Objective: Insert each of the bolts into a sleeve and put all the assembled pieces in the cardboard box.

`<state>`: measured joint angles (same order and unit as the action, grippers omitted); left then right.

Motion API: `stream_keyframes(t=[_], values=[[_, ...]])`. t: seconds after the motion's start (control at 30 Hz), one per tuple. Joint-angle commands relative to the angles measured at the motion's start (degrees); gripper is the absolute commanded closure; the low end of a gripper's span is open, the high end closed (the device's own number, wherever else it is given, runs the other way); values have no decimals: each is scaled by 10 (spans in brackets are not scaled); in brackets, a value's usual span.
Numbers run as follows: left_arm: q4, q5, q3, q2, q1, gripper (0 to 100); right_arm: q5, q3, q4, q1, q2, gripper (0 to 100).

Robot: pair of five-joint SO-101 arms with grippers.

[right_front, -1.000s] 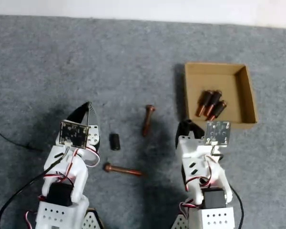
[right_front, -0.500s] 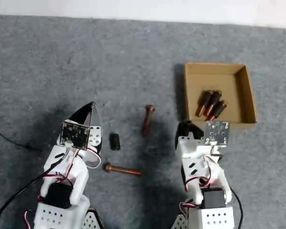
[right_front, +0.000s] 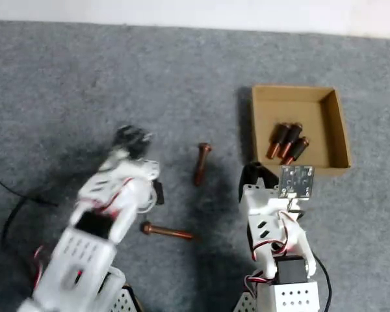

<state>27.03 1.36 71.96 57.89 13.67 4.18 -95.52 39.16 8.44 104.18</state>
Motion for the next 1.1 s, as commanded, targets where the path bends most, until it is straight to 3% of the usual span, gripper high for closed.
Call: stream_keyframes(t=[0.0, 0.13, 0.6, 1.07], values=[[-67, 6, -99, -215, 42, 958, -6, -8, -20, -3, 7, 994], [-69, 6, -193, -344, 57, 859, -6, -8, -20, -3, 7, 994], [-71, 4, -469, -700, 98, 853, -6, -8, -20, -3, 7, 994], [-59, 7, -511, -797, 97, 853, -6, -8, -20, -3, 7, 994]])
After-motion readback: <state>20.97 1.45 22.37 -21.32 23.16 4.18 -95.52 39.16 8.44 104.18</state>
